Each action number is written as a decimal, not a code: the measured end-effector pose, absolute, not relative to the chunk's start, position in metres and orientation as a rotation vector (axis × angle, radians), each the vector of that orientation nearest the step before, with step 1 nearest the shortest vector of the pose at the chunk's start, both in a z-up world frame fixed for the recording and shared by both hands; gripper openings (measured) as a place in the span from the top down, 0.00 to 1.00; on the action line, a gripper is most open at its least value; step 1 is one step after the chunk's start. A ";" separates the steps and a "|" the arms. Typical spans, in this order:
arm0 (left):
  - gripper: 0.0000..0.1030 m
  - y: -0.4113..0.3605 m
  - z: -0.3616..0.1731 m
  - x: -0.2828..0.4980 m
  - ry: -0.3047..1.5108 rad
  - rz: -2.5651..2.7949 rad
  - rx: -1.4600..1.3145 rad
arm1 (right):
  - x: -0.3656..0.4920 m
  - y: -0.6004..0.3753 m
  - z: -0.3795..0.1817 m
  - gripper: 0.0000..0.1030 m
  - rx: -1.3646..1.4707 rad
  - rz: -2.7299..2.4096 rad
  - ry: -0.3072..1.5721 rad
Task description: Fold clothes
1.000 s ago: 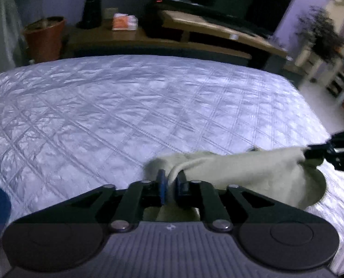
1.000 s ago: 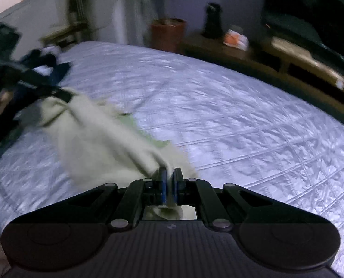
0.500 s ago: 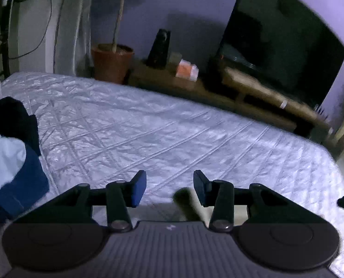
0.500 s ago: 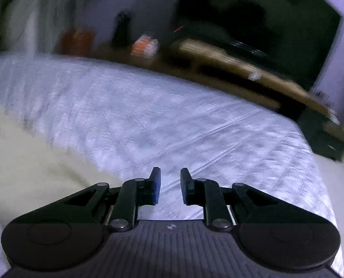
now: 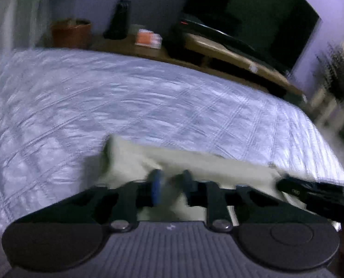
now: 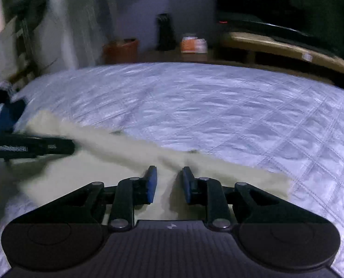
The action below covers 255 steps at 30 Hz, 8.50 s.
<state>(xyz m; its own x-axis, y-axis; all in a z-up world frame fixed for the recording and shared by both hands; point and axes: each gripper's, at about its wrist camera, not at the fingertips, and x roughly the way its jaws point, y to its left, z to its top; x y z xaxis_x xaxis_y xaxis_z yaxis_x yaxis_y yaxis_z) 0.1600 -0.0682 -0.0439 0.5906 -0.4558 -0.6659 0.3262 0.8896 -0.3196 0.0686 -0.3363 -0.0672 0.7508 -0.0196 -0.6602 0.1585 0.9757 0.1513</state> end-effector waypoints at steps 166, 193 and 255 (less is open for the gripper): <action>0.85 -0.151 0.033 0.033 0.598 -0.618 -0.028 | 0.021 -0.291 -0.065 0.62 -0.096 0.145 0.752; 0.77 -0.248 -0.019 0.014 0.641 -0.837 0.332 | -0.045 -0.453 -0.064 0.59 0.892 -0.309 0.563; 0.30 -0.130 -0.021 0.090 0.845 -0.645 0.008 | 0.004 -0.400 -0.039 0.25 0.387 0.307 0.964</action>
<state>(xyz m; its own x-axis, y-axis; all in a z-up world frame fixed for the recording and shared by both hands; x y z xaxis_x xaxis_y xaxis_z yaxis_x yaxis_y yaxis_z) 0.0904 -0.1296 -0.0213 0.4859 -0.5274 -0.6969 0.5334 0.8107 -0.2416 0.0043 -0.4005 -0.0394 0.5362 0.4189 -0.7328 -0.0812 0.8897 0.4492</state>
